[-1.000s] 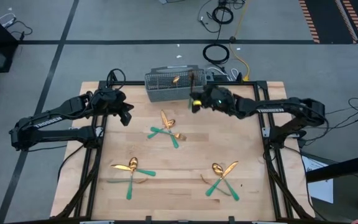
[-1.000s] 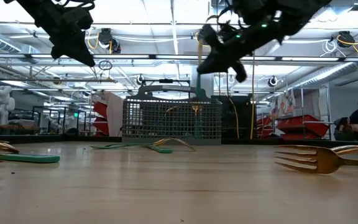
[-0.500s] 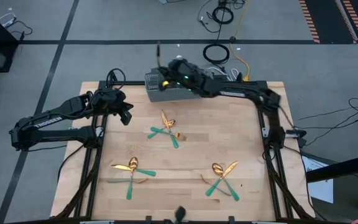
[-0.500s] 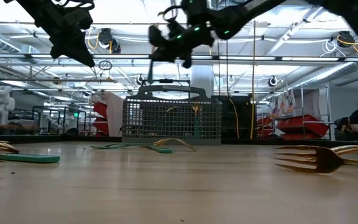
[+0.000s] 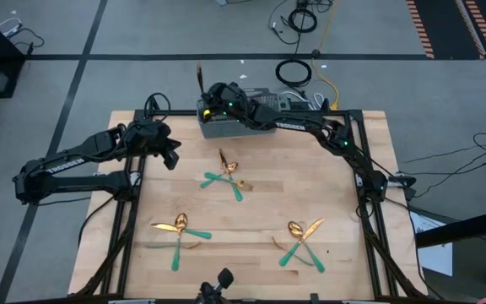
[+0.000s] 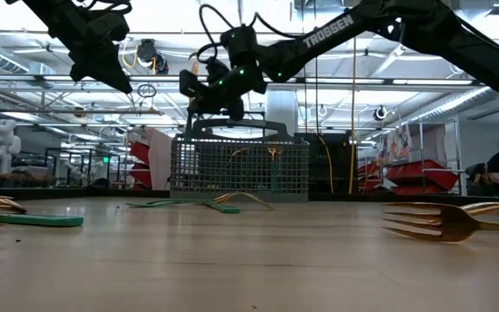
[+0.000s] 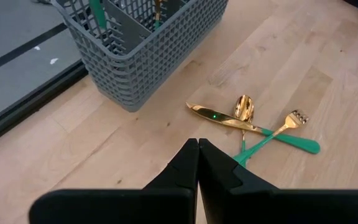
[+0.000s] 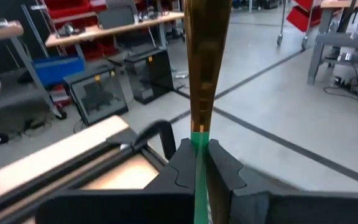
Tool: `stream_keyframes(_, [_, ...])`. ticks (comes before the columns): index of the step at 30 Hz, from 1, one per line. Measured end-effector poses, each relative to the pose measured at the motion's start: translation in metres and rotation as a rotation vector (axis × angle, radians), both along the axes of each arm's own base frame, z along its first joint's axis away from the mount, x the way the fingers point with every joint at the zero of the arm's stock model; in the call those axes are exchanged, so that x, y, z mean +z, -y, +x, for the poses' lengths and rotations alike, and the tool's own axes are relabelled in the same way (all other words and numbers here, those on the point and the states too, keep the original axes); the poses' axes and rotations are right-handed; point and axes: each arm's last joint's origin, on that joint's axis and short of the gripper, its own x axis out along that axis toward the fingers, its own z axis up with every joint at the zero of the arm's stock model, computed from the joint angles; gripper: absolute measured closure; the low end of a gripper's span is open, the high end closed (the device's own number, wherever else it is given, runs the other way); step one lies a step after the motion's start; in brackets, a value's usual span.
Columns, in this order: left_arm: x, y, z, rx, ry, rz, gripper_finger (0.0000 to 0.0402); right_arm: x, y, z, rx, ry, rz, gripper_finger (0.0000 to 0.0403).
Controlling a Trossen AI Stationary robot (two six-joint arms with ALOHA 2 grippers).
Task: Sort silverware
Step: Put the green knife into the gray bin, then put the green fork into the gray bin
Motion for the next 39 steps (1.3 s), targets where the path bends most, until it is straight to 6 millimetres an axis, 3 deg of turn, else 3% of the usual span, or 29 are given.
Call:
stream_keyframes(8, [0.000, 0.000, 0.000, 0.008, -0.007, 0.014, 0.0391, -0.008, -0.002, -0.001, 0.010, -0.091, 0.009, 0.0399])
stream_keyframes(19, [0.000, 0.000, 0.000, 0.006, -0.007, 0.015, 0.0391, -0.007, -0.008, 0.002, 0.047, -0.081, 0.009, 0.0340])
stream_keyframes(27, [0.000, 0.000, 0.000, -0.017, -0.015, 0.027, 0.0391, -0.004, -0.010, 0.002, 0.053, -0.082, 0.010, 0.0328])
stream_keyframes(35, [0.002, -0.001, 0.002, -0.017, 0.005, 0.058, 0.0391, 0.046, -0.024, -0.013, 0.081, -0.077, -0.074, 0.0328])
stream_keyframes(39, [0.007, -0.004, 0.009, -0.046, 0.073, 0.081, 0.0391, 0.097, -0.044, -0.041, 0.166, -0.150, -0.125, 0.0328])
